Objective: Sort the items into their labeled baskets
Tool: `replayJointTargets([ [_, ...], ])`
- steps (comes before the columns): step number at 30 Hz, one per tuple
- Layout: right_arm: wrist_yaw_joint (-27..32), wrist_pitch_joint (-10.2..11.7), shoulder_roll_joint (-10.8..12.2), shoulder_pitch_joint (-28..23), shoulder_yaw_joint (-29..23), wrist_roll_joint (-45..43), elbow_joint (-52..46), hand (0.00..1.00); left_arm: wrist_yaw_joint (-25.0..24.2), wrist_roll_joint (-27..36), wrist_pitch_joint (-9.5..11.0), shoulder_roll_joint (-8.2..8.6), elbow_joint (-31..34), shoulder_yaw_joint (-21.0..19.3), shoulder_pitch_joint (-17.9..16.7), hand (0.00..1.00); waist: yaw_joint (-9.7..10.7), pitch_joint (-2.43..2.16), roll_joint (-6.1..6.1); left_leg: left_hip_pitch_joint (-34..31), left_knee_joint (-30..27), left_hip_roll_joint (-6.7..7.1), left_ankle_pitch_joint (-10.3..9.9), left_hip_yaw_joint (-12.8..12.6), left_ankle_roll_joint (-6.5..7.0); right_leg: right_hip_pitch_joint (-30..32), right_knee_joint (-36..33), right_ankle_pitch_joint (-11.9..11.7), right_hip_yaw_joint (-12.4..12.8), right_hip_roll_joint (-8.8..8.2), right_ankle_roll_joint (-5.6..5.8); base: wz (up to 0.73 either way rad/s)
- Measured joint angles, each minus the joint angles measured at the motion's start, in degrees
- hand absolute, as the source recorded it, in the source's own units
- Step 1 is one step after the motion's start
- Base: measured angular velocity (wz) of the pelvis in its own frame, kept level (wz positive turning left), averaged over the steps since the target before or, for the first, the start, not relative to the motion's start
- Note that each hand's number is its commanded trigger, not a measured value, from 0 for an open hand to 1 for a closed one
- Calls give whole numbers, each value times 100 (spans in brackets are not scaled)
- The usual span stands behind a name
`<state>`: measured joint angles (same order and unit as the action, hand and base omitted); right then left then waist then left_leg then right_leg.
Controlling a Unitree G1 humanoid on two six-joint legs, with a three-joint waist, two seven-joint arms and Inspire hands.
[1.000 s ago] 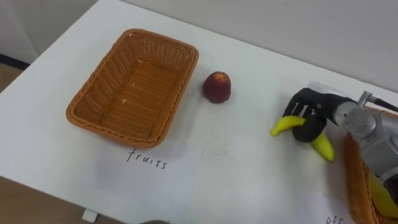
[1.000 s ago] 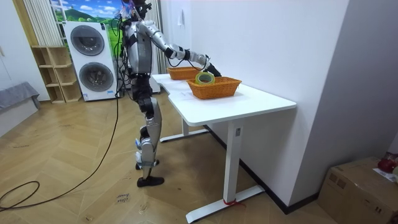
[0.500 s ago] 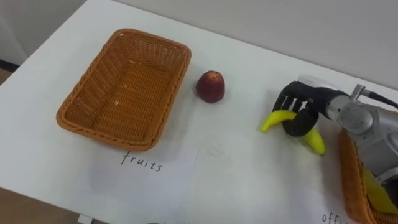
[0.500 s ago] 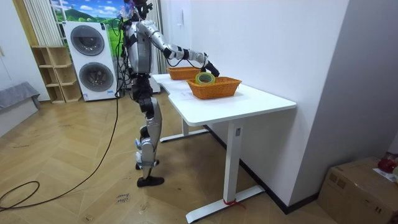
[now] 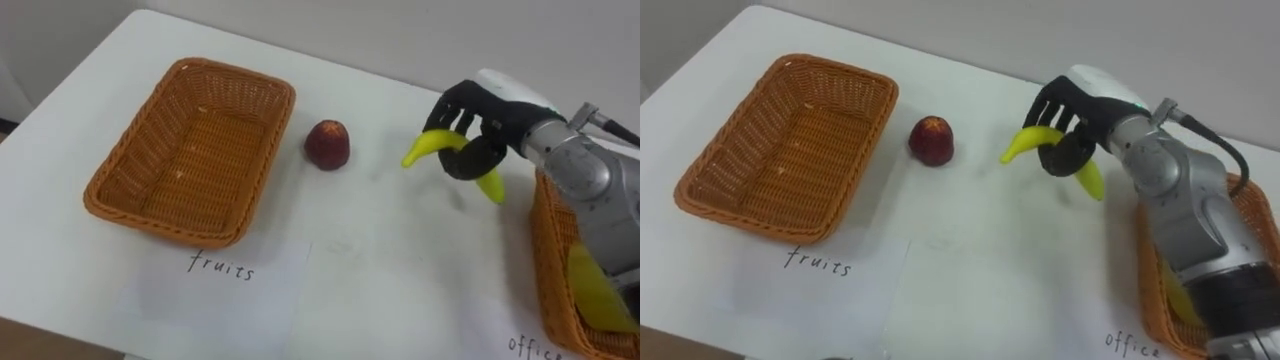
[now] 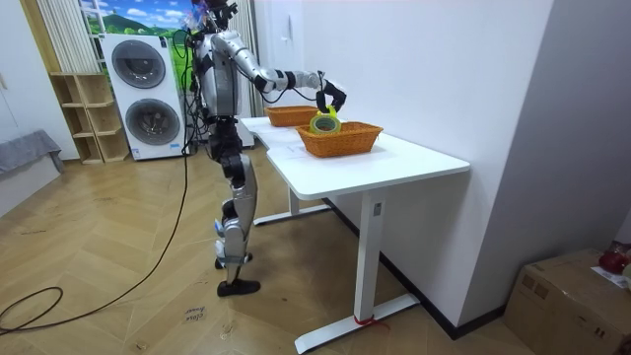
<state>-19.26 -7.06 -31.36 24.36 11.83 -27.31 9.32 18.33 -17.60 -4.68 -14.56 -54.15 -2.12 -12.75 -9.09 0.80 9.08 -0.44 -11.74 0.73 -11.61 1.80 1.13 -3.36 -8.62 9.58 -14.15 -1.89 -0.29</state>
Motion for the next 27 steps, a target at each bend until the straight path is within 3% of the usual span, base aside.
replayJointTargets([
  [10,357,72,69,176,-6,59,-211,100,4,-1,-4,162,33,4,-102,0,-67,-19,-130,110,15,-1,1,-2,0,-94,-3,0,27,1,1,-1],
  [17,516,82,199,179,-11,370,-544,100,1,-37,0,223,351,-16,-217,0,-223,-21,-126,105,19,-1,4,6,2,-89,-4,1,-18,-5,2,0],
  [21,751,80,418,307,-9,579,-551,100,0,-191,-12,222,368,-14,-262,0,-291,-28,-96,108,31,0,14,32,5,-95,-11,2,-30,-7,3,4],
  [27,1070,69,445,412,5,681,-551,100,26,-253,-88,223,369,-12,-279,0,-465,-21,-72,117,23,10,14,175,7,-159,-8,2,-48,-12,3,12],
])
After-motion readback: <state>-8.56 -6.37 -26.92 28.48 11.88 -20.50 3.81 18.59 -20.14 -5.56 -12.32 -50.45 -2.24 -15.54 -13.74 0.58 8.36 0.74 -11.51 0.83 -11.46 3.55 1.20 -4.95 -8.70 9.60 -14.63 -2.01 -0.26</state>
